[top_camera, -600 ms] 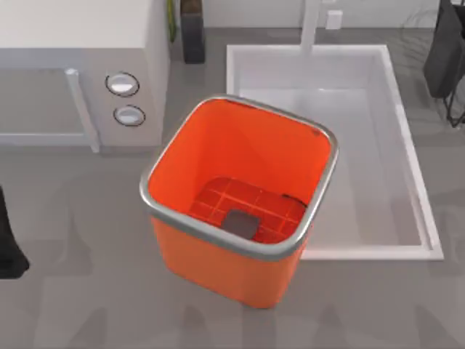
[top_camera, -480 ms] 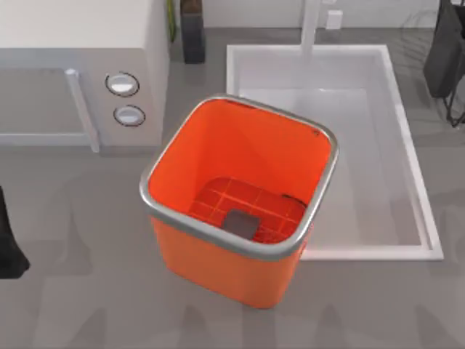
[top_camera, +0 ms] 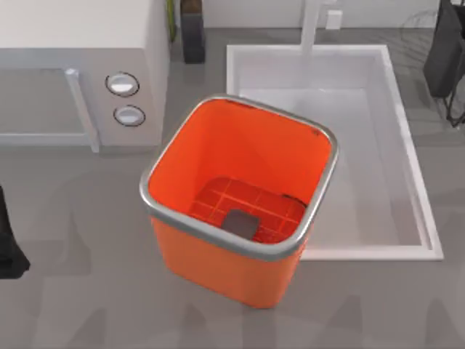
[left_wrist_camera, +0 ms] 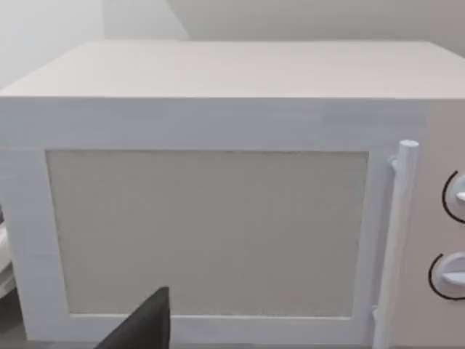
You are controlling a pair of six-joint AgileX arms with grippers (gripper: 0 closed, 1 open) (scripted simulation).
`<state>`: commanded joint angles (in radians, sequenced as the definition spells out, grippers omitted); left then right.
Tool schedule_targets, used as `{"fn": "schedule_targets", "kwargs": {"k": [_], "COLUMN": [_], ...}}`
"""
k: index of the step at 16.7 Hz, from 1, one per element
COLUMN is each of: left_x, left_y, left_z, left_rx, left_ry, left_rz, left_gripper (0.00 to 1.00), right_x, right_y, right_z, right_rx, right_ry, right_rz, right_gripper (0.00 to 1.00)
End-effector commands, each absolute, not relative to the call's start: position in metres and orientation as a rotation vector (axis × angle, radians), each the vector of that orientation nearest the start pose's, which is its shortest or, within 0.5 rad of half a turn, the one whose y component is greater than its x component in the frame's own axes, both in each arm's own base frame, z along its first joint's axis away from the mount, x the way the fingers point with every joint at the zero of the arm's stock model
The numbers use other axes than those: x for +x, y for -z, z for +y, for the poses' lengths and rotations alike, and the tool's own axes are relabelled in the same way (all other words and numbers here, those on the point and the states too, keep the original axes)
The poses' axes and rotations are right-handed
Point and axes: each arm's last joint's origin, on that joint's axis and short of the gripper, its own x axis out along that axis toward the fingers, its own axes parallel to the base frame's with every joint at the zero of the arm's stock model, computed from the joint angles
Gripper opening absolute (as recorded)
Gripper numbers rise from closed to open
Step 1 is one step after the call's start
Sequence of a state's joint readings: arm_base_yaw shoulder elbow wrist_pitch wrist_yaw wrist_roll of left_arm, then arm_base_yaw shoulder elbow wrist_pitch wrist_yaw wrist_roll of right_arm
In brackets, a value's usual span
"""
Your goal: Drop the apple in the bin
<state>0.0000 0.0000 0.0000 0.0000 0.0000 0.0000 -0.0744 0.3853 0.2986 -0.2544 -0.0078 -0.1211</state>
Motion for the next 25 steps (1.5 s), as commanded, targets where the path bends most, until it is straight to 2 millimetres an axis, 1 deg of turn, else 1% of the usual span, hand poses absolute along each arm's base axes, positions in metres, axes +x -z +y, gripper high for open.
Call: {"fn": "schedule_targets", "kwargs": {"k": [3,6,8,11,14,16,18,23,25], "left_x": [0.106,0.106,0.106,0.106,0.106,0.106,0.106,0.106,0.106], "left_y": [-0.16,-0.16,-0.16,-0.16,-0.16,-0.16,-0.16,-0.16,-0.16], "left_z": [-0.001,-0.001,-0.001,-0.001,-0.001,-0.001,-0.001,-0.001,-0.001], "left_rx": [0.0,0.0,0.0,0.0,0.0,0.0,0.0,0.0,0.0], "left_ry": [0.0,0.0,0.0,0.0,0.0,0.0,0.0,0.0,0.0], "left_rz": [0.0,0.0,0.0,0.0,0.0,0.0,0.0,0.0,0.0], "left_gripper": [1.0,1.0,1.0,1.0,1.0,1.0,1.0,1.0,1.0], "right_x": [0.152,0.189,0.211,0.241,0.265,0.274,0.278,0.278,0.275], "right_y": [-0.214,-0.209,-0.204,-0.196,-0.186,-0.181,-0.18,-0.18,-0.173], "right_z": [-0.019,-0.032,-0.043,-0.059,-0.074,-0.08,-0.083,-0.081,-0.084], "right_rx": [-0.144,-0.155,-0.151,-0.136,-0.116,-0.106,-0.103,-0.107,-0.104], "right_ry": [0.044,0.016,-0.011,-0.058,-0.103,-0.123,-0.131,-0.132,-0.131], "right_rz": [0.652,0.98,1.161,1.362,1.499,1.548,1.564,1.562,1.565], "right_gripper": [1.0,1.0,1.0,1.0,1.0,1.0,1.0,1.0,1.0]}}
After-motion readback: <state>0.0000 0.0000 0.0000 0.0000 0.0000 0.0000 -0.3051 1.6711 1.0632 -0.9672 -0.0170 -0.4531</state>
